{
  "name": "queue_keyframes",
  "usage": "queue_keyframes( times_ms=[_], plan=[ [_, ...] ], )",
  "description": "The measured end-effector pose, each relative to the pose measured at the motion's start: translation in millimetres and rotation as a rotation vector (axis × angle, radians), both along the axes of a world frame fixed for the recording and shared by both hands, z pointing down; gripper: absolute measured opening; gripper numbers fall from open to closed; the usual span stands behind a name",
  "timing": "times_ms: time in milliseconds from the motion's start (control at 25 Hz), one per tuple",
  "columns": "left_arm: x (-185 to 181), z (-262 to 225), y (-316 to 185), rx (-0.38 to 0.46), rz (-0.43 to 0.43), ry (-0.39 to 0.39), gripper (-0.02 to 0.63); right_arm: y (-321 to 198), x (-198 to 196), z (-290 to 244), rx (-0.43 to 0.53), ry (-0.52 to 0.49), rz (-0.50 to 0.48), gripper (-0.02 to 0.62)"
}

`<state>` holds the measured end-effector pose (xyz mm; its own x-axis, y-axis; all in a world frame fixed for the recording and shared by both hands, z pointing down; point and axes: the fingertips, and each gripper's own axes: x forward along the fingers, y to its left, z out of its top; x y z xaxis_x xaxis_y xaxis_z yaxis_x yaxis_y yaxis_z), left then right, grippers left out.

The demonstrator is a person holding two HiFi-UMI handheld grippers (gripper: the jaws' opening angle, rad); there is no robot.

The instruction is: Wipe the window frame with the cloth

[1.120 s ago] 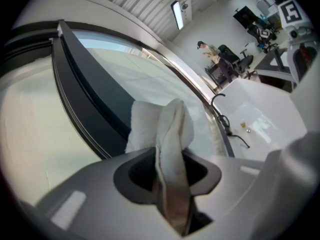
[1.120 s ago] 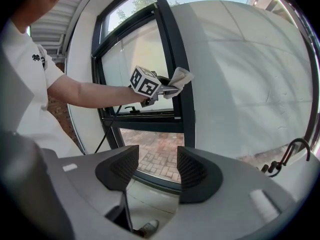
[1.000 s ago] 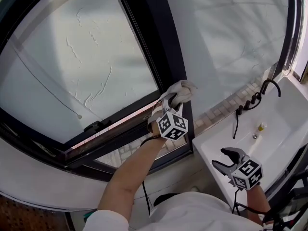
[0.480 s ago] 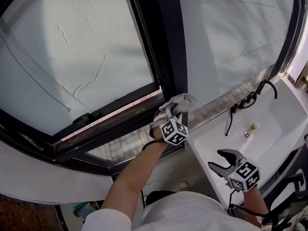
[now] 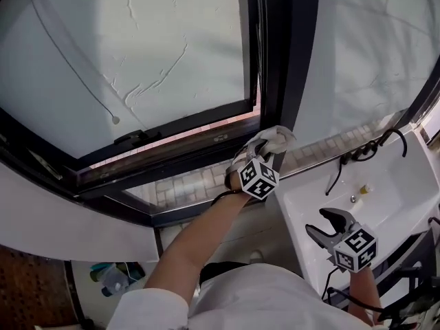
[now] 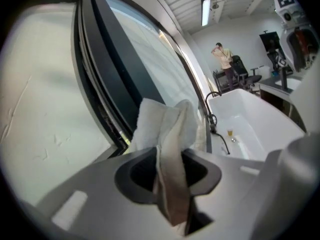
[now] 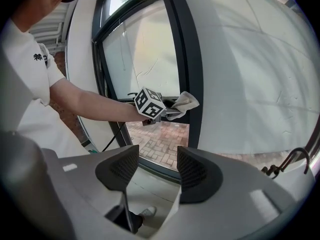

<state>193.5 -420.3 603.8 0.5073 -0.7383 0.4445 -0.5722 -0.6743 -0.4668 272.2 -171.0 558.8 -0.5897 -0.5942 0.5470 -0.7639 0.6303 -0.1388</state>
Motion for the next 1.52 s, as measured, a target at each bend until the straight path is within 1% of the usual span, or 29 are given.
queue_keyframes(
  times_ms=[160, 320, 520, 800, 960, 1080, 1520],
  plan=[
    [-39, -3, 6, 0.0, -0.05, 0.023, 0.129, -11, -28, -3, 0.011, 0.01, -0.077, 0.242],
    [-87, -8, 15, 0.003, -0.103, 0.035, 0.129, -18, -68, -7, 0.02, 0.01, -0.157, 0.242],
    [-160, -12, 28, 0.012, -0.187, 0.043, 0.129, -23, -123, -12, 0.032, 0.01, -0.257, 0.242],
    [-260, -15, 49, 0.036, -0.296, 0.052, 0.129, -17, -194, -18, 0.03, 0.008, -0.365, 0.242],
    [-305, -12, 61, 0.043, -0.329, 0.062, 0.129, -8, -224, -15, 0.016, 0.023, -0.392, 0.242],
    [-335, -14, 66, 0.052, -0.351, 0.075, 0.129, -6, -246, -19, 0.023, 0.033, -0.407, 0.242],
    [-435, -13, 91, 0.075, -0.425, 0.096, 0.129, 4, -312, -28, 0.036, 0.069, -0.461, 0.242]
  ],
)
